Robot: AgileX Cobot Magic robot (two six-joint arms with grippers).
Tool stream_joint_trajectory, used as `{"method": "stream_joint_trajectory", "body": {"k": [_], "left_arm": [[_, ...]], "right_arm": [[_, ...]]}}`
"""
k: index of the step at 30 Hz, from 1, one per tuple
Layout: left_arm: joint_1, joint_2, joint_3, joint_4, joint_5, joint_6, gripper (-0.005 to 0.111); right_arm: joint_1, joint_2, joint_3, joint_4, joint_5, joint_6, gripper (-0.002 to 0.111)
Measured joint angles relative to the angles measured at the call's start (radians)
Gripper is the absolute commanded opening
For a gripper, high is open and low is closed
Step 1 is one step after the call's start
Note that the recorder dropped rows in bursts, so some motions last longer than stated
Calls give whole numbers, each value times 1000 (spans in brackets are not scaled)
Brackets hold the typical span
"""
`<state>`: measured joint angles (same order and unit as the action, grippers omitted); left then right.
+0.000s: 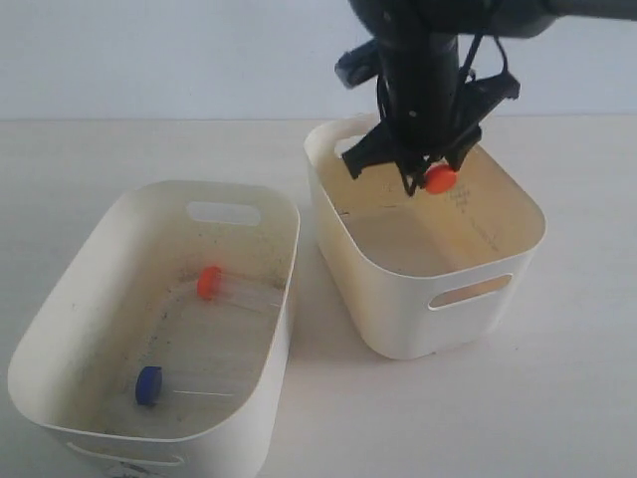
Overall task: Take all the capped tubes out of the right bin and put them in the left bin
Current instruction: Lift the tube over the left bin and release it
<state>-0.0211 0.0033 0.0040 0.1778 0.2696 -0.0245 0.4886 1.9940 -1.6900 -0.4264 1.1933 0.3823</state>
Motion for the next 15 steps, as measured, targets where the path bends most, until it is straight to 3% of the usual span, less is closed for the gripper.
{"method": "stream_joint_trajectory", "body": {"k": [7,15], "left_arm": [[0,0,0,0,0,0,4],[0,0,0,0,0,0,4]], "right_arm": [[0,-196,0,267,10,-137,0],[8,-251,0,824,26,-567,0]]}}
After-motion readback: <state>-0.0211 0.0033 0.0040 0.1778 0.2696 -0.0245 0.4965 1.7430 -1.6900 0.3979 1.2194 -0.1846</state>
